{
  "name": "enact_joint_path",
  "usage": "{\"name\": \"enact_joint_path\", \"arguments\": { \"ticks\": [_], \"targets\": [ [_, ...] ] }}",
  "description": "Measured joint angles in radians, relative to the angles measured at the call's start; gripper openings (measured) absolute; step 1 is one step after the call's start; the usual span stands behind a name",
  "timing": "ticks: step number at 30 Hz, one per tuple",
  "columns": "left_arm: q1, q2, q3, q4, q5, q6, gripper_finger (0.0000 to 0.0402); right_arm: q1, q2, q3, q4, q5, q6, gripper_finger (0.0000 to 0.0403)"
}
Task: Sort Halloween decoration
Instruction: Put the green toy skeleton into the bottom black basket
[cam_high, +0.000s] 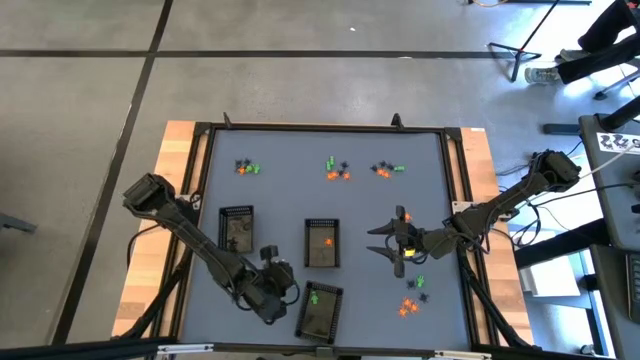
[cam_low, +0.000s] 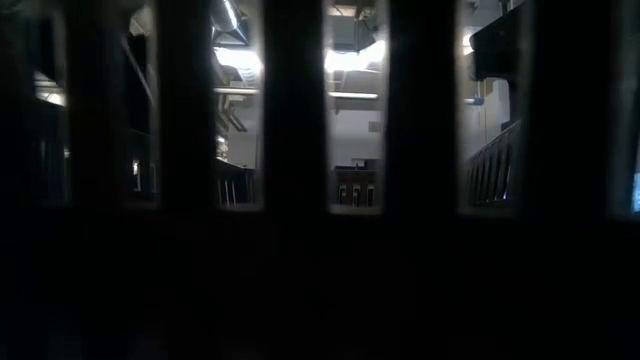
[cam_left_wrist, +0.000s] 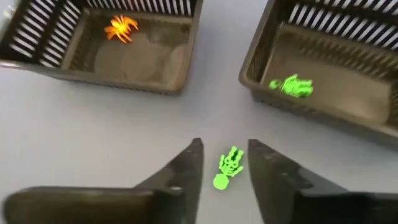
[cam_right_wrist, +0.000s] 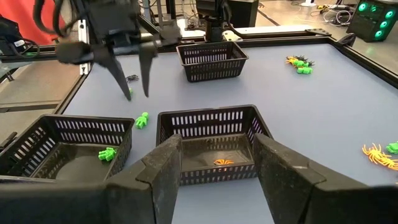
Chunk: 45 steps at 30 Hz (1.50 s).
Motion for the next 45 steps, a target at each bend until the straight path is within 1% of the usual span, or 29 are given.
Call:
{"name": "enact_joint_path", "arguments": {
  "ticks": [5, 10, 15, 20, 23, 26, 31, 37, 40, 45],
  "targets": [
    [0.034, 0.059, 0.0, 0.001, 0.07, 0.074, 0.0197, 0.0, 0.0, 0.0, 0.0, 0.0, 0.0, 0.0195],
    [0.069, 0.087, 0.0, 0.001, 0.148, 0.122, 0.0249, 0.0, 0.0, 0.0, 0.0, 0.0, 0.0, 0.0195],
    [0.106, 0.121, 0.0, -0.005, 0.226, 0.152, 0.0276, 0.0, 0.0, 0.0, 0.0, 0.0, 0.0, 0.0195],
    [0.117, 0.153, 0.005, -0.003, 0.251, 0.153, 0.0279, 0.0, 0.0, 0.0, 0.0, 0.0, 0.0, 0.0195],
    [0.115, 0.157, 0.005, -0.004, 0.252, 0.147, 0.0268, 0.0, 0.0, 0.0, 0.0, 0.0, 0.0, 0.0195],
    [0.107, 0.158, 0.005, -0.008, 0.244, 0.136, 0.0244, 0.0, 0.0, 0.0, -0.001, 0.0, 0.0, 0.0195],
    [0.077, 0.16, 0.003, -0.014, 0.2, 0.046, 0.0182, 0.0, 0.0, 0.0, -0.001, 0.0, 0.0, 0.0195],
    [0.043, 0.161, 0.003, -0.012, 0.154, 0.038, 0.011, 0.0, 0.0, 0.0, -0.001, 0.0, 0.0, 0.0195],
    [0.028, 0.162, 0.003, -0.013, 0.129, 0.038, 0.0085, 0.0, 0.0, 0.0, -0.001, 0.0, 0.0, 0.0195],
    [-0.003, 0.131, -0.004, -0.04, 0.078, 0.041, 0.0059, 0.0, 0.0, 0.0, 0.0, 0.0, 0.0, 0.0195]
  ]
}}
